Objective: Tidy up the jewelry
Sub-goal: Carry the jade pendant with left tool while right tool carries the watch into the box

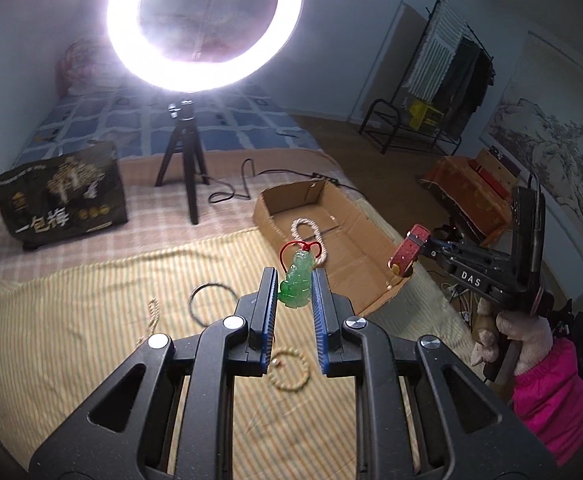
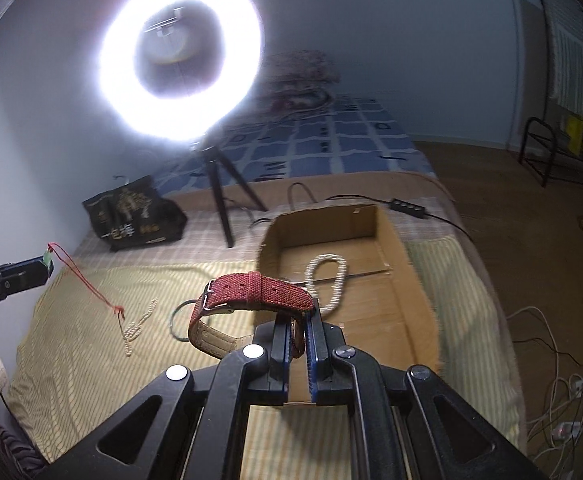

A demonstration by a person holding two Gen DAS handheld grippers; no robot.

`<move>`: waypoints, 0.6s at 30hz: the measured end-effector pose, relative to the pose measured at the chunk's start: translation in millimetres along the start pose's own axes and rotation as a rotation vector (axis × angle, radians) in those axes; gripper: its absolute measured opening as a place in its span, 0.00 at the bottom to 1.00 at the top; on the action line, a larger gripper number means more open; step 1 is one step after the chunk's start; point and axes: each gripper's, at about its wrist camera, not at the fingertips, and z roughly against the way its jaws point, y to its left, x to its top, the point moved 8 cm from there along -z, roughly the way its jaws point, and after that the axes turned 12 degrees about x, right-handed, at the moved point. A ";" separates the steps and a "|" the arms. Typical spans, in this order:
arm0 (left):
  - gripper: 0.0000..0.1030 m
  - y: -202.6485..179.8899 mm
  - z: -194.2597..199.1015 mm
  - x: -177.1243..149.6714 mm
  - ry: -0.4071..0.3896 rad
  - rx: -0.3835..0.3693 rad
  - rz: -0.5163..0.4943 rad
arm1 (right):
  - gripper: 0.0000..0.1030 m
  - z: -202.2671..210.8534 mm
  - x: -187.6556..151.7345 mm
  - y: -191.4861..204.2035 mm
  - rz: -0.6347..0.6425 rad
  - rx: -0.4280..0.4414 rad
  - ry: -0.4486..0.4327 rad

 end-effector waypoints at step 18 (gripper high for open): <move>0.15 -85.2 -50.2 46.2 -0.020 -0.098 -0.070 | 0.04 -1.5 1.0 -65.2 -0.074 -0.118 0.006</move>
